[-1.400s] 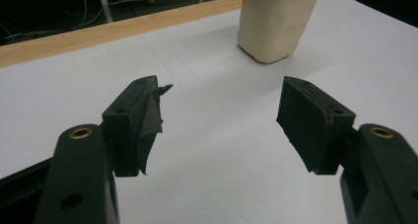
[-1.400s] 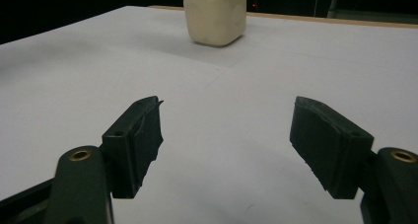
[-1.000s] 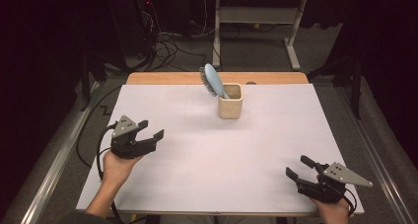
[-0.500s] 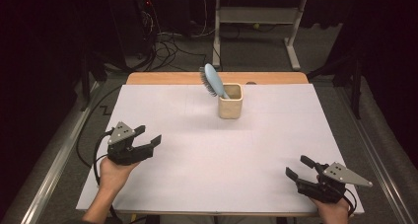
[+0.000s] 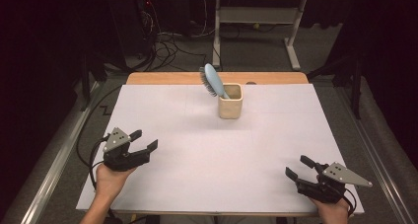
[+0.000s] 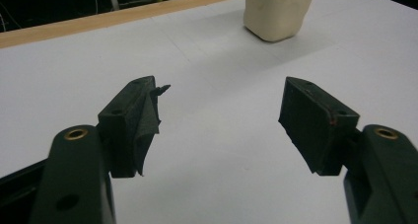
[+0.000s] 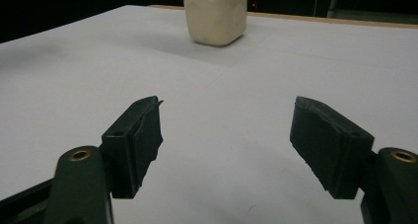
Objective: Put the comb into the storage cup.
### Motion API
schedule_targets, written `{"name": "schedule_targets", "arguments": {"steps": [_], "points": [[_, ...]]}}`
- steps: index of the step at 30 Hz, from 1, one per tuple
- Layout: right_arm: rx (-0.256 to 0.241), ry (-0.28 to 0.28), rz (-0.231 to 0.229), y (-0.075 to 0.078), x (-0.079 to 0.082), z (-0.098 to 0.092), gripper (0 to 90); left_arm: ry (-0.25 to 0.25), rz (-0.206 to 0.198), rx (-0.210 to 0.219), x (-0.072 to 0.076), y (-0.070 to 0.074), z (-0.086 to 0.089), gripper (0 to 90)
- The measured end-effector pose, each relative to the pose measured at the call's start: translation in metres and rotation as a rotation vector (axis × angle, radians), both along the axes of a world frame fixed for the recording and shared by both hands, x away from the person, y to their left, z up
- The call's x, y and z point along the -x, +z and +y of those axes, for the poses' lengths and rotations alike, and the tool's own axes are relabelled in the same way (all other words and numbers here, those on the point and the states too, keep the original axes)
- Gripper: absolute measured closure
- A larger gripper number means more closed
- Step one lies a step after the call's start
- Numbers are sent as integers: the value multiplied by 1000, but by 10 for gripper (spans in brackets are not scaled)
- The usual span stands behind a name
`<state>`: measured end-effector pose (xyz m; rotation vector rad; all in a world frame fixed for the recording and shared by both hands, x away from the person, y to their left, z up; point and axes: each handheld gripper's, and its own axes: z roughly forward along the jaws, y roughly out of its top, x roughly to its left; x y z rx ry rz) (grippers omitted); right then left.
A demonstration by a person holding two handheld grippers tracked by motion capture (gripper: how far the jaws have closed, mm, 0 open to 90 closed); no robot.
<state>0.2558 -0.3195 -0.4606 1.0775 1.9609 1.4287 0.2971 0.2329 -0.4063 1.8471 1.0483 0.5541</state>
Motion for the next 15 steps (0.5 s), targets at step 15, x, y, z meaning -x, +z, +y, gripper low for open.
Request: {"name": "schedule_targets", "arguments": {"steps": [15], "points": [[-4,-4,-3,0,0,0,284,11,5,3,12,-11,5,315]]}}
